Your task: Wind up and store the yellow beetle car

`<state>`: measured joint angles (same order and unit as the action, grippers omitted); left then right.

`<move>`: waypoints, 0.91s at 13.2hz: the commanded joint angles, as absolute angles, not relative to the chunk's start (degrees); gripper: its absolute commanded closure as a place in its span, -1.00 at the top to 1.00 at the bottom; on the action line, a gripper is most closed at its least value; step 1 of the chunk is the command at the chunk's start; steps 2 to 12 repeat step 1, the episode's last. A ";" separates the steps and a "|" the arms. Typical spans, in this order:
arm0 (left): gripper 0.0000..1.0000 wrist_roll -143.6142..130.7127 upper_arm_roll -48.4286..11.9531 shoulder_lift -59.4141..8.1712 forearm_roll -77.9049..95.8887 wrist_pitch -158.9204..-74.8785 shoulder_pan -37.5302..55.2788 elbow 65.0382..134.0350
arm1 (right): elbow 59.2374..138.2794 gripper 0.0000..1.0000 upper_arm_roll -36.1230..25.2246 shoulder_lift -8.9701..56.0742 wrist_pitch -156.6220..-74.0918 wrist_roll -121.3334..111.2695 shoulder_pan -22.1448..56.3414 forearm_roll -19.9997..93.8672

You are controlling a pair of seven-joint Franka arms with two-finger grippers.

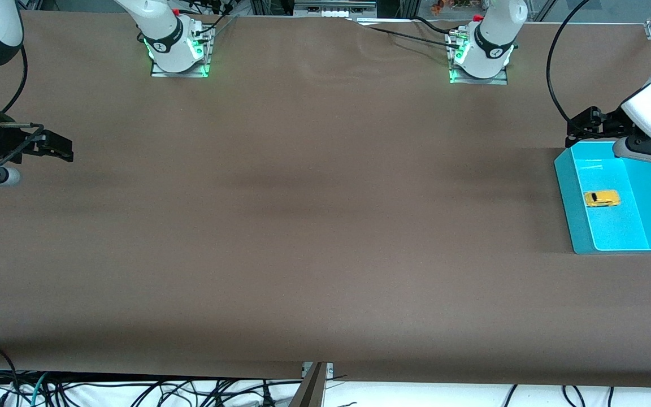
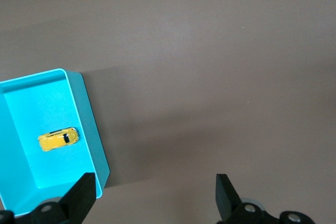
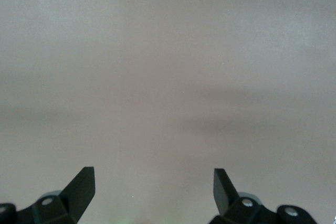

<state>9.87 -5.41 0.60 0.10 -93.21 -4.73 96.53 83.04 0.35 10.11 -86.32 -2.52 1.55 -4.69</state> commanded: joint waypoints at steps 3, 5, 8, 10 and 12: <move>1.00 9.32 -4.39 2.46 1.41 -94.22 -3.43 98.44 | 82.79 1.00 0.35 9.76 -86.22 -2.81 1.49 -4.92; 1.00 9.32 -4.39 2.46 1.41 -94.22 -3.43 98.44 | 82.79 1.00 0.35 9.76 -86.22 -2.81 1.49 -4.92; 1.00 9.32 -4.39 2.46 1.41 -94.22 -3.43 98.44 | 82.79 1.00 0.35 9.76 -86.22 -2.81 1.49 -4.92; 1.00 9.32 -4.39 2.46 1.41 -94.22 -3.43 98.44 | 82.79 1.00 0.35 9.76 -86.22 -2.81 1.49 -4.92; 1.00 9.32 -4.39 2.46 1.41 -94.22 -3.43 98.44 | 82.79 1.00 0.35 9.76 -86.22 -2.81 1.49 -4.92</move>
